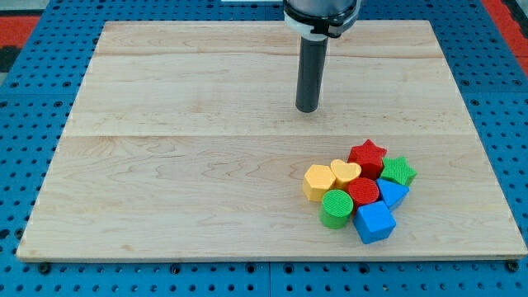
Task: Move your arm to the right of the green star
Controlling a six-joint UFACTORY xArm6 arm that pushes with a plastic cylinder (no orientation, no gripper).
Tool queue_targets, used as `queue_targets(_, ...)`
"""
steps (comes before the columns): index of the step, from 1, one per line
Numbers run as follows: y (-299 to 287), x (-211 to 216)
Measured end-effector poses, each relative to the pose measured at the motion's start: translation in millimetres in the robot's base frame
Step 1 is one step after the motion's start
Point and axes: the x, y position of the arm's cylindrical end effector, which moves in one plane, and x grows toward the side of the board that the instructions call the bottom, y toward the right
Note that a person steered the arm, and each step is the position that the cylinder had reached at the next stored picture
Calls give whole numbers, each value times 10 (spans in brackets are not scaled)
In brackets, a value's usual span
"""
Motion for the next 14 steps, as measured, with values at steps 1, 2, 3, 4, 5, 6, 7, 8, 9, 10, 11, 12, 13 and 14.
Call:
queue_targets(1,-3,0)
queue_targets(2,-5,0)
queue_targets(3,-41,0)
queue_targets(4,-84,0)
queue_targets(5,-112,0)
queue_targets(6,-123,3)
queue_targets(7,-97,3)
queue_targets(8,373,-110)
queue_targets(9,1188,-110)
queue_targets(10,2328,394)
queue_targets(11,2533,1302)
queue_targets(12,2010,1425)
queue_targets(13,1944,1493)
queue_targets(14,1800,1538)
